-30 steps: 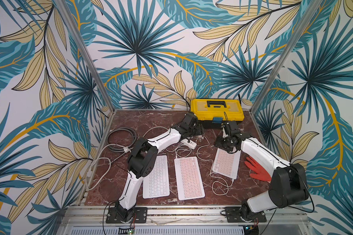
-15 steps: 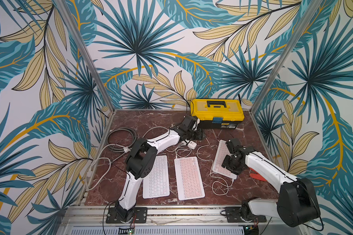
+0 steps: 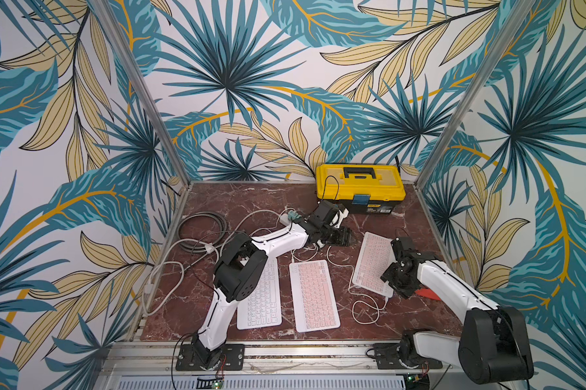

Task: Unplug the wireless keyboard
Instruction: Move the keyboard to the center of the board.

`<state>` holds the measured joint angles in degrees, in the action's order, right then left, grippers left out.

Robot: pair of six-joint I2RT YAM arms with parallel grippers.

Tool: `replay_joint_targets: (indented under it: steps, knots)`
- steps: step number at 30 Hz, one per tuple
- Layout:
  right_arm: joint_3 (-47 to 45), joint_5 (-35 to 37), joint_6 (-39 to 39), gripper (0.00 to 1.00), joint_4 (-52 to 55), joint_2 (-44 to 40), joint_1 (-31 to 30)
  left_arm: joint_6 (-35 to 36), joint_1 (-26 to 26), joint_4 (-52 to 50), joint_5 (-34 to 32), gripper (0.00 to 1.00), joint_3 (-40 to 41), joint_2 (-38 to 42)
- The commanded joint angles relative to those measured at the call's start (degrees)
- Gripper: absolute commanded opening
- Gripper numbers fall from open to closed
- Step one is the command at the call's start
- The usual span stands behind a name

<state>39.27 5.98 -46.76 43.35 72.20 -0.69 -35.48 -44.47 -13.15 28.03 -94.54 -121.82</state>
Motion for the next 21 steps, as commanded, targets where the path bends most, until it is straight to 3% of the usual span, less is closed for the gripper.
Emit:
replay_joint_targets:
  steps: [1,11,21]
  knots:
    - [-1.3,-0.8,3.3,0.61,-5.0,1.0,1.9,-0.6,-0.9,-0.1,2.3,0.59,-1.0,-2.4]
    - [0.5,-4.7,9.5,0.61,-14.6,9.5,3.5,-3.6,-2.3,-0.1,4.1,0.58,-3.3,-8.1]
    - [5.8,-9.7,14.1,0.56,-17.3,16.0,3.5,-6.7,-3.4,-0.1,4.0,0.52,-5.4,-13.1]
